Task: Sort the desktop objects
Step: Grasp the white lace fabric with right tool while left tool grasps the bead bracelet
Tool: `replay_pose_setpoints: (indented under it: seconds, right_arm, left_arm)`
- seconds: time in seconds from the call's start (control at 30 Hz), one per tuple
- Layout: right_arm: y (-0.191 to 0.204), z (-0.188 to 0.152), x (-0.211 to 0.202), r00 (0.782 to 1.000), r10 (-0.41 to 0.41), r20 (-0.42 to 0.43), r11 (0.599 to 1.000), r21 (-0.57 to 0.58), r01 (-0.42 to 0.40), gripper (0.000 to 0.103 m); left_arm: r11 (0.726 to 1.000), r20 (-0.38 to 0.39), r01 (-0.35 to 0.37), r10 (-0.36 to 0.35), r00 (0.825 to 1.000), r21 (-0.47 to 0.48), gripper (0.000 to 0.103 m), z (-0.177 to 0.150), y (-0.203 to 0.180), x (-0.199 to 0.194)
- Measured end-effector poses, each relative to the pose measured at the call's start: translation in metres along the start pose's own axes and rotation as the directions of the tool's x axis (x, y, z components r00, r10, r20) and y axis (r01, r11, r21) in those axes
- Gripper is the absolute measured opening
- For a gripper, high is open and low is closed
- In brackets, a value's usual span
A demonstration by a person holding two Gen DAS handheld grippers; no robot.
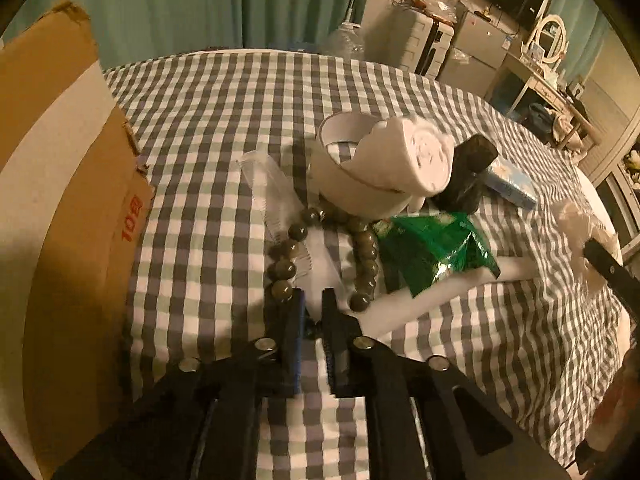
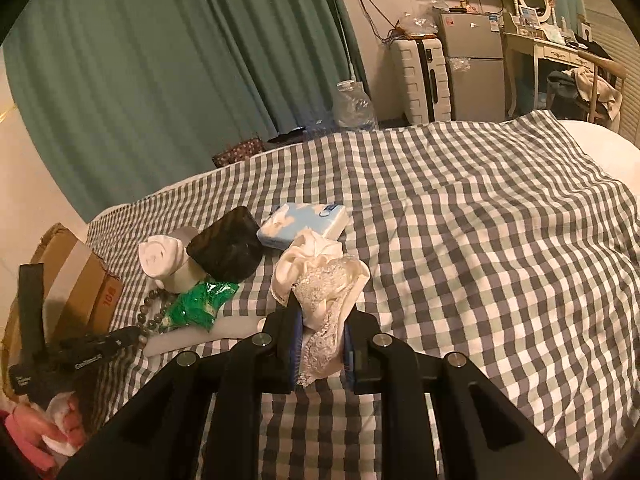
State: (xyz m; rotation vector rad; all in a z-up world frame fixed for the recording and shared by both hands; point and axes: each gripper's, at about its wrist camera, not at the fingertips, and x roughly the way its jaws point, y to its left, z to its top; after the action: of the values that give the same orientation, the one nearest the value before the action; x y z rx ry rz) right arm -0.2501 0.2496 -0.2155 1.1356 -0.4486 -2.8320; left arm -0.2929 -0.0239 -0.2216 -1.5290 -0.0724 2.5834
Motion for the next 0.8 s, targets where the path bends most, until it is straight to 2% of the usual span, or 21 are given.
replay_pose_setpoints:
  seconds: [0.03,0.07,0.1,0.17,0.27,0.37,0.4,0.43,0.47,0.5,0.57,0.63,0.73,0.8]
  right_arm:
    - [-0.001,0.000,-0.002,1.000,0.000,0.003,1.000,0.001,0.000,0.017]
    - [-0.002,0.001,-0.002,1.000,0.000,0.006,1.000,0.001,0.000,0.017]
    - [-0.002,0.001,-0.003,1.000,-0.001,0.007,1.000,0.002,0.001,0.018]
    - [-0.005,0.002,-0.003,1.000,-0.001,0.011,1.000,0.008,0.001,0.018]
    - [-0.008,0.001,0.000,1.000,0.005,0.008,1.000,0.016,-0.005,0.018]
    - [-0.010,0.001,0.002,1.000,0.006,0.003,1.000,0.018,-0.006,0.018]
    - [-0.010,0.001,0.003,1.000,0.008,0.001,1.000,0.019,-0.008,0.018]
    - [-0.010,0.001,0.003,1.000,0.008,0.000,1.000,0.019,-0.008,0.018]
    - [-0.010,0.001,0.003,1.000,0.007,0.000,1.000,0.018,-0.007,0.018]
    - [-0.009,0.001,0.003,1.000,0.007,0.000,1.000,0.018,-0.007,0.018]
    - [-0.008,0.001,0.003,1.000,0.004,-0.001,1.000,0.014,-0.004,0.018]
    - [-0.006,0.000,0.003,1.000,-0.006,-0.005,1.000,0.002,0.006,0.018]
    - [-0.001,0.001,-0.005,1.000,-0.009,0.001,1.000,-0.015,0.009,0.018]
    - [0.002,0.000,-0.010,1.000,-0.013,0.005,1.000,-0.024,0.013,0.018]
  left_arm:
    - [1.000,0.008,-0.024,0.024,1.000,0.001,0.030,0.002,-0.001,-0.001]
    - [0.999,0.020,-0.052,0.052,0.998,-0.002,0.040,0.003,-0.001,-0.002]
    - [0.998,0.040,-0.066,0.066,0.997,-0.013,0.056,0.005,0.001,-0.005]
    - [0.997,0.073,-0.069,0.071,0.995,-0.034,0.060,0.008,0.003,-0.005]
    - [0.990,0.044,-0.138,0.138,0.989,-0.010,0.060,0.015,0.000,0.009]
    - [0.990,0.042,-0.140,0.141,0.989,-0.019,0.060,0.010,0.003,0.016]
    - [0.992,0.031,-0.125,0.126,0.992,-0.026,0.058,0.007,0.008,0.020]
    - [0.995,0.039,-0.091,0.093,0.995,-0.044,0.040,0.006,0.010,0.019]
    - [0.998,0.036,-0.017,0.019,0.999,-0.067,0.022,0.006,0.013,0.016]
    - [0.997,0.027,0.000,0.002,1.000,-0.073,0.011,0.002,0.014,0.014]
    - [0.998,0.027,0.030,-0.028,0.999,-0.050,0.011,0.001,0.008,0.005]
    - [0.996,0.059,0.081,-0.079,0.995,-0.029,0.010,-0.003,0.002,-0.012]
    - [0.986,0.092,0.164,-0.161,0.983,-0.033,0.010,-0.005,-0.006,-0.038]
    - [0.982,0.094,0.190,-0.187,0.978,-0.024,0.010,-0.001,-0.014,-0.047]
